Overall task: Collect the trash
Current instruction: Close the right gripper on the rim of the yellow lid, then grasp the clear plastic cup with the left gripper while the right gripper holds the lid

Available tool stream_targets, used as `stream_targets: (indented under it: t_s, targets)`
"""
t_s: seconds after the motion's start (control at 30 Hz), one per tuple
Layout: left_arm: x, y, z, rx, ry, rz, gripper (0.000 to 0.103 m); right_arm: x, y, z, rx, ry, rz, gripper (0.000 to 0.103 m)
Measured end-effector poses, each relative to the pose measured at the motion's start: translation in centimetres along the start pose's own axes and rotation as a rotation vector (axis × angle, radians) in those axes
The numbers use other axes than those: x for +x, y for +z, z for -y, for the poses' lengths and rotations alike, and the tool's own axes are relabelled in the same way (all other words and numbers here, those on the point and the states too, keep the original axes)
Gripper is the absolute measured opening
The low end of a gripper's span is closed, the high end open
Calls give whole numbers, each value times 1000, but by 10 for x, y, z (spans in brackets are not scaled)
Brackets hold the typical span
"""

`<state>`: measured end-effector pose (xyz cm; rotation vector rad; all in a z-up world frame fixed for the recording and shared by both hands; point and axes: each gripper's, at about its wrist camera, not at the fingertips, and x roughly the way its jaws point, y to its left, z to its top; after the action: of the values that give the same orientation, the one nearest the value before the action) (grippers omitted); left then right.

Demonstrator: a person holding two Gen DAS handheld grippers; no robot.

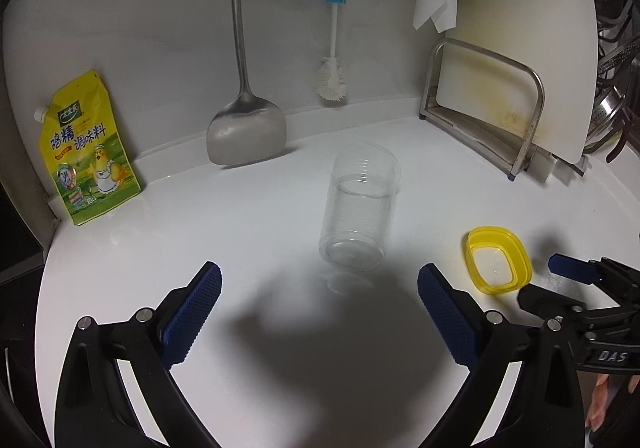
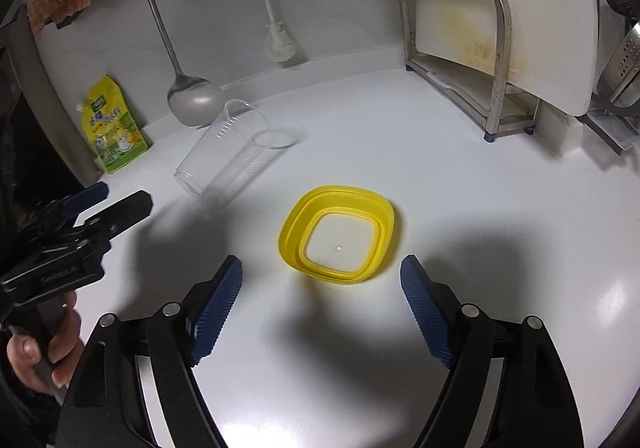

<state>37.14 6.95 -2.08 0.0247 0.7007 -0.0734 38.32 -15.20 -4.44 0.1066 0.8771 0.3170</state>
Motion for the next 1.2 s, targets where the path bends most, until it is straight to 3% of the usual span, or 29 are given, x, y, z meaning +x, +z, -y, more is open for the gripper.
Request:
stream_targets:
  t_s: [0.73,0.93,1.07,1.1,1.13,1.2]
  targets:
    - [-32,-17,-30,7,-17,27,97,50,9,-19,81,-253,-57,78]
    - [-31,-21,-29,5,-26,17,97,61,15,-15,82,-279,-55,80]
    - [-29,-22,-25,1,-37,15,97,63,15,-16,39,-251,-53,80]
    - [-29,-22,-23,3,-36,14,97,63,15,-17,30,-243,-54,78]
    - [-28,-22,-21,5,-36,12,97,62,15,-16,19,-237,-50,68]
    - [-26,-22,-17,6,-45,6,97,62,17,-14,10,-223,-54,68]
